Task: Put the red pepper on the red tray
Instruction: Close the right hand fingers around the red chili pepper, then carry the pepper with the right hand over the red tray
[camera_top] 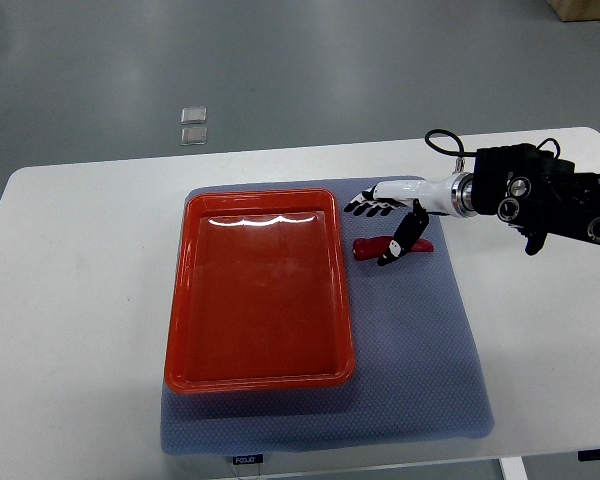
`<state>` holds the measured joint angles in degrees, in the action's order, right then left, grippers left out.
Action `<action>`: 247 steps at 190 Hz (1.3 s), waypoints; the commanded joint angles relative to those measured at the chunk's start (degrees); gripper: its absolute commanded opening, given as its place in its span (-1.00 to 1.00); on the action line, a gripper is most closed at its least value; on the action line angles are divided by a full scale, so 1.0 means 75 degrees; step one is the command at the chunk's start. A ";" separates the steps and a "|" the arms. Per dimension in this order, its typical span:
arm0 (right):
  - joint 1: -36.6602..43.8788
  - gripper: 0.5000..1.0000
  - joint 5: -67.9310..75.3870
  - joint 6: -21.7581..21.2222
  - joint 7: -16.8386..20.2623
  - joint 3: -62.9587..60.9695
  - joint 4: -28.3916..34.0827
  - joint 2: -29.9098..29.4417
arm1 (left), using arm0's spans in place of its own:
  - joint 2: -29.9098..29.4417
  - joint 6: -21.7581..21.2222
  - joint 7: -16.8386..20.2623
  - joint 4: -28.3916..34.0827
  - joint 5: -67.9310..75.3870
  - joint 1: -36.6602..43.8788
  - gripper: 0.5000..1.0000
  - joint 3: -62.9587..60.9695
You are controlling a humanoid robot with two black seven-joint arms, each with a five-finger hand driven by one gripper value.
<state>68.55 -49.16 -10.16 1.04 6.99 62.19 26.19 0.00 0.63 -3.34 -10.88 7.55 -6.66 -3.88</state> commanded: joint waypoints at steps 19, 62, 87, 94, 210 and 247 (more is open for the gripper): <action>-0.0129 0.56 -0.0242 0.0171 0.0037 0.0099 -0.0100 -0.0081 | 0.0000 -0.0001 0.0000 -0.0002 0.0001 -0.0003 1.00 -0.0010; -0.0129 0.32 -0.0277 0.0452 0.0037 0.0451 -0.0218 -0.0187 | 0.0000 -0.0002 0.0000 -0.0002 0.0001 -0.0003 1.00 0.0002; -0.0187 0.17 -0.0476 0.0522 0.0037 0.0463 -0.0347 -0.0280 | 0.0000 -0.0002 0.0000 -0.0002 -0.0011 -0.0003 1.00 0.0002; -0.0246 0.11 -0.0523 0.0546 0.0037 0.0474 -0.0393 -0.0292 | 0.0000 -0.0002 0.0000 -0.0002 0.0001 -0.0003 1.00 0.0002; -0.0293 -1.00 -0.0793 0.0569 0.0049 0.0486 -0.0640 -0.0210 | 0.0000 -0.0002 0.0000 0.0010 -0.0011 0.0009 1.00 0.0013; 0.0386 -1.00 -0.0676 0.0464 0.0037 0.0381 -0.0476 0.0071 | 0.0000 -0.0002 0.0000 0.0010 -0.0011 0.0009 1.00 0.0013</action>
<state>67.98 -54.59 -6.18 1.43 10.04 57.78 25.70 0.00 0.61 -3.34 -10.84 7.47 -6.62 -3.78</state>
